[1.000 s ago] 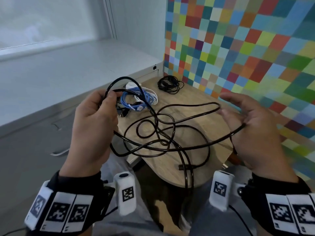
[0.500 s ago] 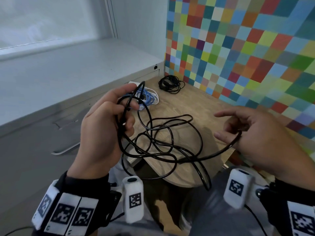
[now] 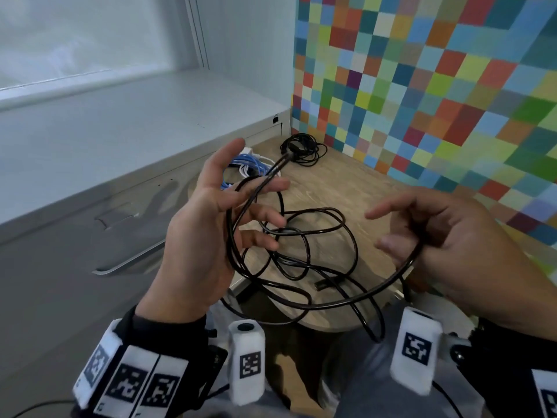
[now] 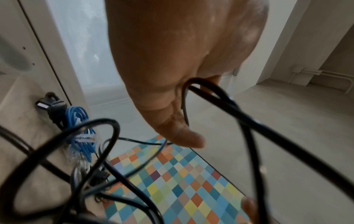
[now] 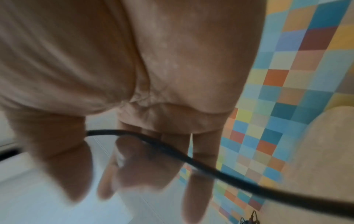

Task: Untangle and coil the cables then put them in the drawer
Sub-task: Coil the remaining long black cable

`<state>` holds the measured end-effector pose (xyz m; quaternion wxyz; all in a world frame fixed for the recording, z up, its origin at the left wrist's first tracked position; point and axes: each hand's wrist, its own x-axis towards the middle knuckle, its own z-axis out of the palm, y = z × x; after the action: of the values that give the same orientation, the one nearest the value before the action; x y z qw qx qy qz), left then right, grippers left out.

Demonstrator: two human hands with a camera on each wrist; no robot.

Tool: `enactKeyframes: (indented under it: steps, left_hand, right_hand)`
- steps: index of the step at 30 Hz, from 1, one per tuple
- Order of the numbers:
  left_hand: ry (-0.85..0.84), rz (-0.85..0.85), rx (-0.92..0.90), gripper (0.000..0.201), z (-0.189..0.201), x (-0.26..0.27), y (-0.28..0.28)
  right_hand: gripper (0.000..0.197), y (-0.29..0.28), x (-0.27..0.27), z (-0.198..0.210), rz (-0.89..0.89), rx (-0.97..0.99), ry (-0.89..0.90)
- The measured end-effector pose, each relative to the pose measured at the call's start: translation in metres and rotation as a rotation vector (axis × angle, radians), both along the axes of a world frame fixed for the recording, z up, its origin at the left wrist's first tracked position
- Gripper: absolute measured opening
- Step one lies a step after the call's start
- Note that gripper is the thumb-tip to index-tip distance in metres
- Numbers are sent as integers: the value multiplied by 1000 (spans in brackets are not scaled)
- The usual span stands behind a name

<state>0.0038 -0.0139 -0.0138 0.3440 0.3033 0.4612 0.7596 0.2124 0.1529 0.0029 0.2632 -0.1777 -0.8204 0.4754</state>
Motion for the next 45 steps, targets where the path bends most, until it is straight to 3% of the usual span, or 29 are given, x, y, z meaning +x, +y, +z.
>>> enactKeyframes:
  steps: [4, 9, 12, 17, 21, 23, 26, 28, 30, 32, 38, 41, 45]
  left_hand:
    - [312, 118, -231, 51, -4, -5, -1]
    - [485, 320, -356, 27, -10, -18, -2]
    - [496, 316, -327, 20, -8, -19, -5]
    - [481, 164, -285, 14, -7, -22, -9]
    - [561, 235, -279, 12, -11, -22, -8]
    - [572, 314, -264, 22, -9, -19, -8]
    - [593, 406, -299, 39, -4, -14, -7]
    - [598, 397, -327, 45, -3, -9, -5]
    - [618, 375, -352, 47, -3, -3, -3]
    - [665, 346, -353, 48, -4, 2, 0]
    - [749, 235, -263, 47, -3, 6, 0]
    - [673, 372, -206, 48, -4, -1, -3]
    - [305, 613, -80, 36, -2, -22, -7]
  right_hand:
    - [11, 9, -3, -7, -204, -177, 248]
    - [22, 22, -5, -8, -356, -396, 444]
    - [22, 26, -5, -11, -400, -423, 492]
    - [26, 29, -6, -12, -498, -429, 464]
    - [35, 33, -6, -17, -527, -409, 447]
    - [38, 33, -4, -18, -496, -282, 375]
    - [33, 24, -4, -16, -354, -35, 119]
    - [28, 12, -8, -13, -216, -22, 11]
    - [45, 0, -12, -7, -134, -52, -44]
    - [56, -8, -18, -5, -76, -44, -51]
    - [39, -27, -32, -1, -2, -145, 58]
    - [15, -14, -29, -6, -161, -153, 128]
    - [32, 12, -16, -12, -324, -311, 282]
